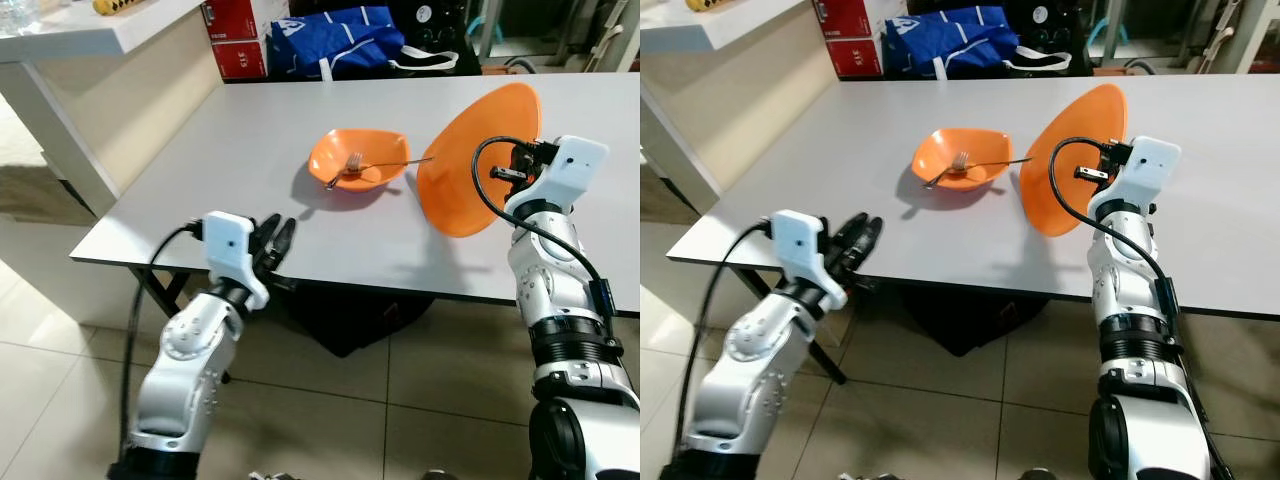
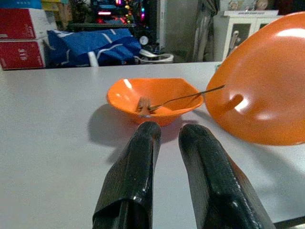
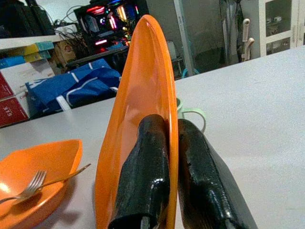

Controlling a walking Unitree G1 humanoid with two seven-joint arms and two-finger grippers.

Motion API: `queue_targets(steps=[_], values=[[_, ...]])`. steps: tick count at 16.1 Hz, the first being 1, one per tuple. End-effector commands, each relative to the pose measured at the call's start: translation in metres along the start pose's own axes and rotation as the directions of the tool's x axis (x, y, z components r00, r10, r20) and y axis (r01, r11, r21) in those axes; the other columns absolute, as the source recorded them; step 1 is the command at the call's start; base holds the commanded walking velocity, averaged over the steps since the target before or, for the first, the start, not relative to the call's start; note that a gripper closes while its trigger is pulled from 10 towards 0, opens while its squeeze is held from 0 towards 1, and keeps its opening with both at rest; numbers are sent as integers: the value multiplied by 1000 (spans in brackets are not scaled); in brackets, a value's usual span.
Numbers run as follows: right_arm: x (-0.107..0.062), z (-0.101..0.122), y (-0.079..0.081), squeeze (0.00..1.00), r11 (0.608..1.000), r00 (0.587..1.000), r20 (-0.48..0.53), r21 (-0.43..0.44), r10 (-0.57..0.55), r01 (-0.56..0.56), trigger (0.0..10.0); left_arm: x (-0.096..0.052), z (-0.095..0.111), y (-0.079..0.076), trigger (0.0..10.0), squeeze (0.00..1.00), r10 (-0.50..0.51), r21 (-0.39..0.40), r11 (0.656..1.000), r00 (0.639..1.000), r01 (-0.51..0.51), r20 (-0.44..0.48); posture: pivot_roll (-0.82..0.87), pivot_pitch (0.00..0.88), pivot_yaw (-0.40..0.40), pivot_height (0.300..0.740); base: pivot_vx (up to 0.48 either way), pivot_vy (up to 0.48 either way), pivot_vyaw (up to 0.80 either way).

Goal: Setting the table

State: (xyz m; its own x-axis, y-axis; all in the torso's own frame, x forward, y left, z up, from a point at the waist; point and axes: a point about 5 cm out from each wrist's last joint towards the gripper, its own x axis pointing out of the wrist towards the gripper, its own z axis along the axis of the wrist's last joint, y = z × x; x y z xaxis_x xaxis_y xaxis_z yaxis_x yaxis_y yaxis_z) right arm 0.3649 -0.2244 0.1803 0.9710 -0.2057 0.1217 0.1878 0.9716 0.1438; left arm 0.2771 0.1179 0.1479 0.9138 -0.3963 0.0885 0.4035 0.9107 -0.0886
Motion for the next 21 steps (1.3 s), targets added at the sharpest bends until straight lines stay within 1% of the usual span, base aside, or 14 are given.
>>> queue_targets(steps=[1,3,5,6,7,9,13,17,19,21], values=[[-1,2,3,0,1000,1000,-3,-12,21,-21,10000,3,4,1,10000,0,7,11,1000,1000,-7,17,-307,0,119,740,0,0,0],[-10,-6,4,0,1000,999,-44,1,22,-22,10000,6,2,-2,10000,0,5,-2,1000,1000,-5,21,-316,0,124,740,0,0,0],[-16,-14,4,0,1000,998,-64,-8,20,-20,10000,6,0,-2,10000,0,1,-4,1000,1000,-1,20,-319,0,136,740,0,0,0],[-19,-21,5,0,999,997,-79,-27,24,-26,10000,7,0,-1,10000,0,-5,-1,1000,1000,5,18,-315,0,141,740,0,0,0],[-21,-24,5,0,998,996,-80,-54,29,-34,10000,7,1,0,10000,0,-5,2,1000,1000,5,19,-314,0,141,740,0,0,0],[-23,-30,5,0,997,994,-104,-65,36,-43,10000,7,2,1,10000,0,-5,8,1000,1000,5,21,-311,0,137,740,0,0,0],[-26,-39,6,0,998,987,-158,-41,35,-42,10000,8,2,1,10000,0,-1,9,1000,1000,1,27,-306,0,129,740,0,0,0],[-28,-49,14,0,998,975,-216,15,60,-58,10000,6,2,2,10000,0,4,12,1000,1000,-4,24,-292,0,131,740,0,0,0],[-32,-59,18,0,996,960,-267,45,87,-78,10000,5,2,3,10000,0,8,15,1000,1000,-8,23,-288,0,131,740,0,0,0],[-35,-67,17,0,995,949,-297,34,104,-98,10000,4,2,3,10000,0,9,17,1000,1000,-10,23,-283,0,130,740,0,0,0]])
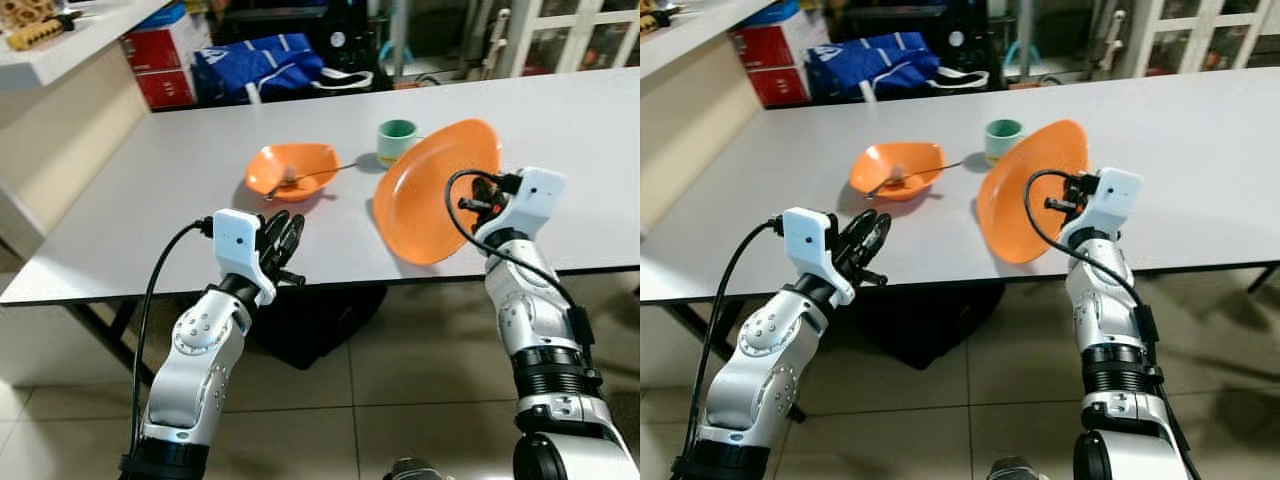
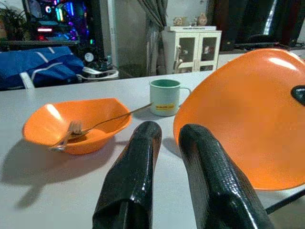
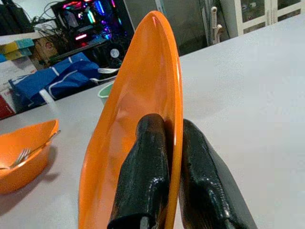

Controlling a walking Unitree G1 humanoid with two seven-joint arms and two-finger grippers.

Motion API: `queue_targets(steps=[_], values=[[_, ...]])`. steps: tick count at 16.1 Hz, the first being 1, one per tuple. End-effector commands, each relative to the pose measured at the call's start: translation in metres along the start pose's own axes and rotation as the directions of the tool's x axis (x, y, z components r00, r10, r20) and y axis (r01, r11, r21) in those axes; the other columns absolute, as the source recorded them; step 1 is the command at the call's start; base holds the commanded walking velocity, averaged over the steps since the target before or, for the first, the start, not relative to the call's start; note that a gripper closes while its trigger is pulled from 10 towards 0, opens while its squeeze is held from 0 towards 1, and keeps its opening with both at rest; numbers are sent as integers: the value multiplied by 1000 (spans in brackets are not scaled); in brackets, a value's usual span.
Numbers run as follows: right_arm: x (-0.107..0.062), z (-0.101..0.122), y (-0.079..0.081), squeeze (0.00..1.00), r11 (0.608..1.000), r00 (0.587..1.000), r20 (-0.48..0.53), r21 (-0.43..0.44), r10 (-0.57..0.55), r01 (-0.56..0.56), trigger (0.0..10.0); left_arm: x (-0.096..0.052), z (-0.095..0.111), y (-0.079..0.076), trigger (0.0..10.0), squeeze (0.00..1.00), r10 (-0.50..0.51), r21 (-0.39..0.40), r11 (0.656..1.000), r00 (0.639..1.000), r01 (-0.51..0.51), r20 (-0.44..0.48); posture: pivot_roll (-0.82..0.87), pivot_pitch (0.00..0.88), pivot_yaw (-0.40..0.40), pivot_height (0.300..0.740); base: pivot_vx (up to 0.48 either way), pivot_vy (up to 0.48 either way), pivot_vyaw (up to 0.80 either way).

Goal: Setting the table

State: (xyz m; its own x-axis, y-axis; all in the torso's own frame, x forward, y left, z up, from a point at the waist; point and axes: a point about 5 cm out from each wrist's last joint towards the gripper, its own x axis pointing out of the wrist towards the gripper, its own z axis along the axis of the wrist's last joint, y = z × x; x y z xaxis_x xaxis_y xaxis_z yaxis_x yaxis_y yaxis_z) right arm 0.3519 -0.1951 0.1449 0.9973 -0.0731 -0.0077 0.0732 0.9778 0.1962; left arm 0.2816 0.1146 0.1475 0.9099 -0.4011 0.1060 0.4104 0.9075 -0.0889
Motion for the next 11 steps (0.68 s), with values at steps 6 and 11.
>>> queue_targets(steps=[6,11], values=[[-6,-28,1,0,994,991,-129,-104,29,-43,10000,0,3,9,10000,0,51,37,998,999,-51,-1,-276,0,125,740,0,0,0],[-6,-24,2,0,990,994,-95,-131,45,-57,10000,1,4,8,10000,0,52,33,998,999,-53,5,-276,0,127,740,0,0,0]])
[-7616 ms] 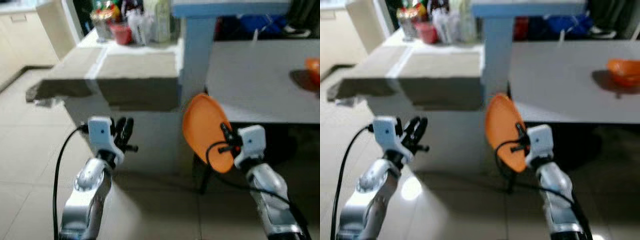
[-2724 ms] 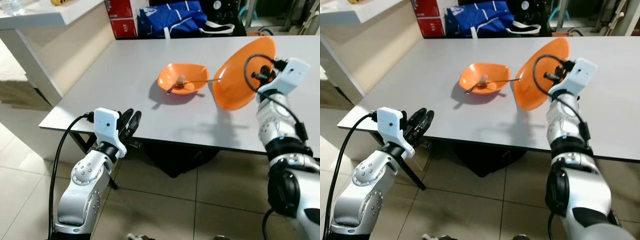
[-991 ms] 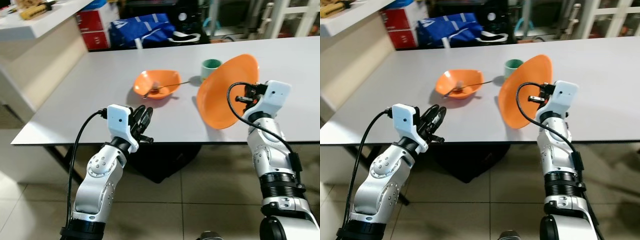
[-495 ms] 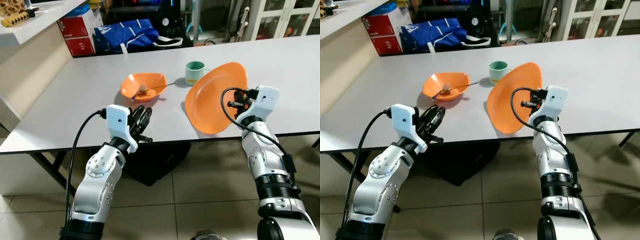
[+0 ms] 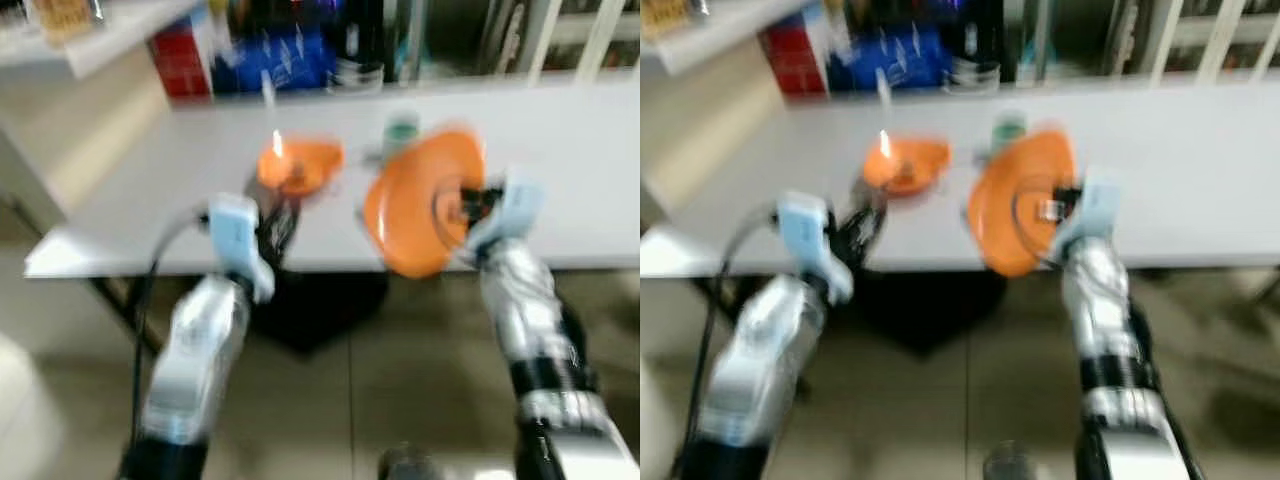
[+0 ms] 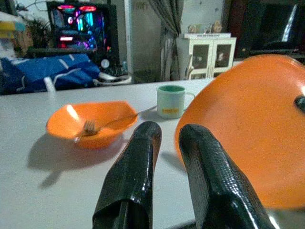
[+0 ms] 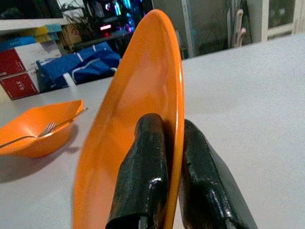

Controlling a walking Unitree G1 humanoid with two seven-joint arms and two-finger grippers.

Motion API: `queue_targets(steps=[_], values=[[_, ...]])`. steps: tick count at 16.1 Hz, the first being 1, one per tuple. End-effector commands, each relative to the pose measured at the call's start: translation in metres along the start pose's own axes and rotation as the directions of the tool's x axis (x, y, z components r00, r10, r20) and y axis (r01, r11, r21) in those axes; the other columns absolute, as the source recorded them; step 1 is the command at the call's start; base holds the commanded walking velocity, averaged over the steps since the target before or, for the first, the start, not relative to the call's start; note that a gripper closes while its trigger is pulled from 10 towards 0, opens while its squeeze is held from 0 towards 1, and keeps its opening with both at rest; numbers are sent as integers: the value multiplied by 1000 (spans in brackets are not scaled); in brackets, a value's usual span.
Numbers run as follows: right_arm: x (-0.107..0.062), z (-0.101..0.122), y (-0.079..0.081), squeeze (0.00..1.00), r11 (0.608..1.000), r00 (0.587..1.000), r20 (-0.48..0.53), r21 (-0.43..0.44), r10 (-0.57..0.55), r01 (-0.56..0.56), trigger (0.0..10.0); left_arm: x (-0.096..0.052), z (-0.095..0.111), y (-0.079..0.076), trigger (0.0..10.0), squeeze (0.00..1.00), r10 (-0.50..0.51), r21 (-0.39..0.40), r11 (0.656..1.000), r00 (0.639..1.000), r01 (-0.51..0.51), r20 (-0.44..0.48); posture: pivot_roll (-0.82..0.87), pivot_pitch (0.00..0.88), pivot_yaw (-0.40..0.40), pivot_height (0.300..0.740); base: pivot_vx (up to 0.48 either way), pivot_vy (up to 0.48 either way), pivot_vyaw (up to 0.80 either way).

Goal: Setting the table

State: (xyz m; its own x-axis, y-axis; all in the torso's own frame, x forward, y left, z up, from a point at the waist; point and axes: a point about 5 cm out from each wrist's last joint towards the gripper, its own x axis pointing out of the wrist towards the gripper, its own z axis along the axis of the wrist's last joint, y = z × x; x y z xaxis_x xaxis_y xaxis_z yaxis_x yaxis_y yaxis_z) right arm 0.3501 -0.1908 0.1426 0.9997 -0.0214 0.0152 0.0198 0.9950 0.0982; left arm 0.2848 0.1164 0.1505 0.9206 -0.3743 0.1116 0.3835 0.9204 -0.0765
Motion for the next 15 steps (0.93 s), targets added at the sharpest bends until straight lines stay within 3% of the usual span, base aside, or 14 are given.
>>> queue_targets(steps=[1,2,3,5,13,14,15], values=[[-3,-11,2,0,997,999,-43,-78,7,-10,10000,-1,1,6,10000,0,29,21,999,1000,-29,-3,-275,0,127,740,0,0,0],[-3,-2,3,0,994,1000,19,-113,6,-3,10000,-1,1,6,10000,0,31,23,999,1000,-31,-3,-275,0,126,740,0,0,0],[-6,24,2,0,969,980,201,-240,-8,57,10000,0,1,6,10000,0,33,26,999,999,-33,-2,-275,0,126,740,0,0,0],[-11,38,3,0,955,954,300,-279,-10,98,10000,0,1,6,10000,0,33,26,999,999,-33,-1,-278,0,128,740,0,0,0],[-18,36,5,0,945,941,337,-305,-6,116,10000,3,2,2,10000,0,11,17,1000,1000,-11,5,-285,0,131,740,0,0,0],[-18,31,4,0,965,951,309,-241,-25,103,10000,2,2,1,10000,0,5,19,1000,1000,-5,3,-284,0,132,740,0,0,-775],[-19,30,4,0,965,951,308,-242,-18,97,10000,2,2,1,10000,0,3,19,1000,1000,-3,2,-285,0,134,740,0,0,-750]])
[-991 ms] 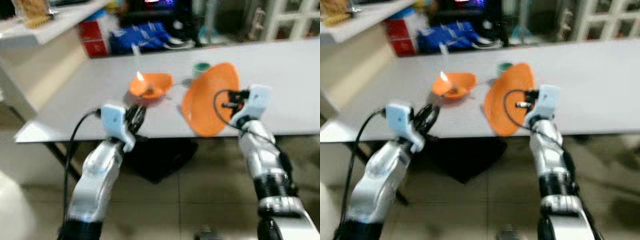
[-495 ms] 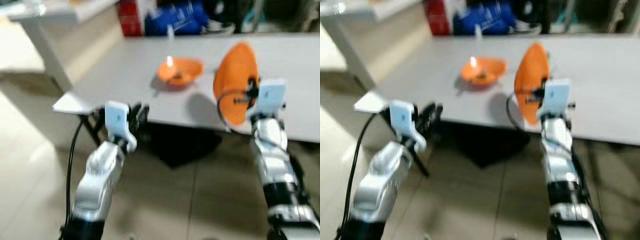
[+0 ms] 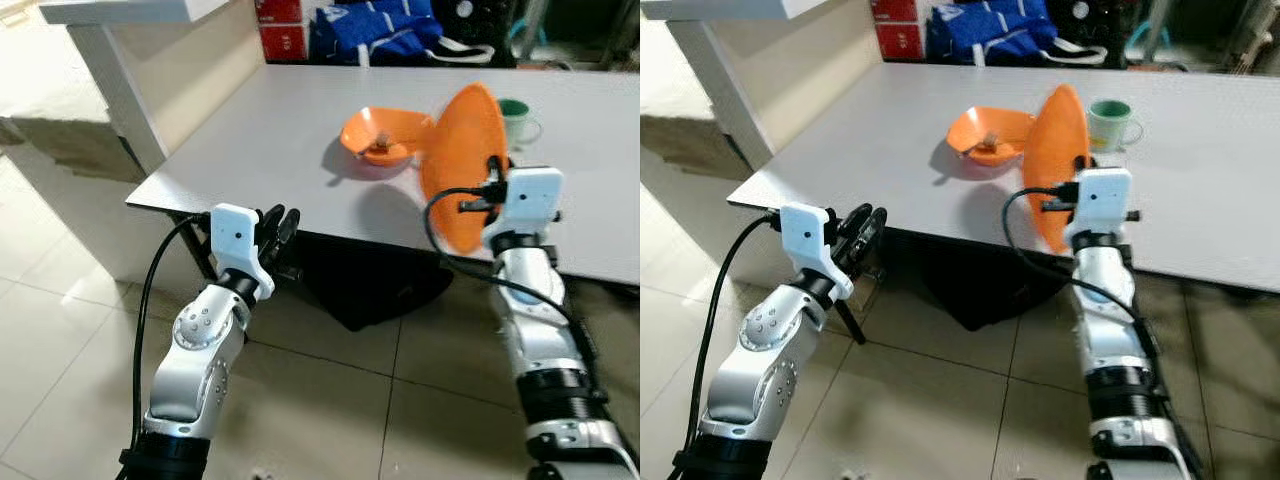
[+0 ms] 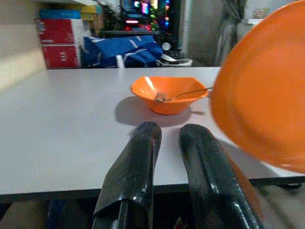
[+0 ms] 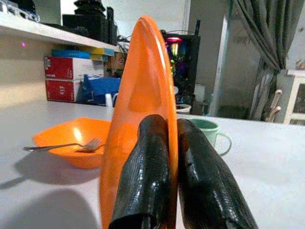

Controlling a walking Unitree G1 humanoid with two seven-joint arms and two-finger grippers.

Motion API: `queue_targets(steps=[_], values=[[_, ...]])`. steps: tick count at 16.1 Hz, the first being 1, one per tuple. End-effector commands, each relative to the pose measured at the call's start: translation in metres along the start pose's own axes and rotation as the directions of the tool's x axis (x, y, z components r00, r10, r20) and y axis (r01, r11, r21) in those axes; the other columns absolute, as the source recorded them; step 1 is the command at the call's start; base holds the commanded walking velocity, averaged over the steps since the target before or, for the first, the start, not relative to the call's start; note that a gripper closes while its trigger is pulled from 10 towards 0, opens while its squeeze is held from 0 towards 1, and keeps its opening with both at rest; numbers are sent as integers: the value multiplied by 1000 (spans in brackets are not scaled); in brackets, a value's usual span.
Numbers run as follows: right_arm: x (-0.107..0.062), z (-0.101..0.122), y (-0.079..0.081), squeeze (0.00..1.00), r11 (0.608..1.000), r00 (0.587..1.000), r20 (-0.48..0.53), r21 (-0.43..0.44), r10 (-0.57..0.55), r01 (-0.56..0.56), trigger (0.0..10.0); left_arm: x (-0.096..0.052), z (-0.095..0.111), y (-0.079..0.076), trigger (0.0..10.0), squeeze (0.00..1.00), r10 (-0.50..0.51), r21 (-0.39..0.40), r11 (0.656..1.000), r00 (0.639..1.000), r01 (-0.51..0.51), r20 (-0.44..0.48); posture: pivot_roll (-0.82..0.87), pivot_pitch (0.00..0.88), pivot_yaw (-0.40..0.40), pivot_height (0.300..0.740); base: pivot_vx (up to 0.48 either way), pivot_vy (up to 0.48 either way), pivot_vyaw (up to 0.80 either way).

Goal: Setting the table

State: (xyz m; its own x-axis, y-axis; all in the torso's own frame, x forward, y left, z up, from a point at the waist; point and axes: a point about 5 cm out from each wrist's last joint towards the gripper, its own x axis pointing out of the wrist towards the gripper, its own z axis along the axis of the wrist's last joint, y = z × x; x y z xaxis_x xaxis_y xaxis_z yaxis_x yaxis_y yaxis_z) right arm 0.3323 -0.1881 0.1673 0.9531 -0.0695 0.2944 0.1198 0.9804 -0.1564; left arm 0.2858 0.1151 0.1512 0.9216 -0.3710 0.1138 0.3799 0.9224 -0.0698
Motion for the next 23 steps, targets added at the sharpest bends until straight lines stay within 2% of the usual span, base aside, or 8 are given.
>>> queue_targets(steps=[1,11,18,23], values=[[0,6,-2,0,1000,1000,26,2,1,-1,10000,1,1,2,10000,0,-1,12,1000,1000,1,-1,-285,0,135,740,0,0,-725],[-1,1,1,0,1000,1000,5,16,7,-7,10000,1,0,4,10000,0,-6,17,1000,1000,6,-13,-282,0,137,740,0,0,-714],[-1,0,4,0,999,999,11,-2,33,-33,10000,0,-2,8,10000,0,39,23,999,999,-38,-15,-276,0,128,740,0,0,-701],[-1,0,10,0,998,998,13,-19,56,-56,10000,0,0,5,10000,0,20,33,999,1000,-20,1,-274,0,128,740,137,51,0]])
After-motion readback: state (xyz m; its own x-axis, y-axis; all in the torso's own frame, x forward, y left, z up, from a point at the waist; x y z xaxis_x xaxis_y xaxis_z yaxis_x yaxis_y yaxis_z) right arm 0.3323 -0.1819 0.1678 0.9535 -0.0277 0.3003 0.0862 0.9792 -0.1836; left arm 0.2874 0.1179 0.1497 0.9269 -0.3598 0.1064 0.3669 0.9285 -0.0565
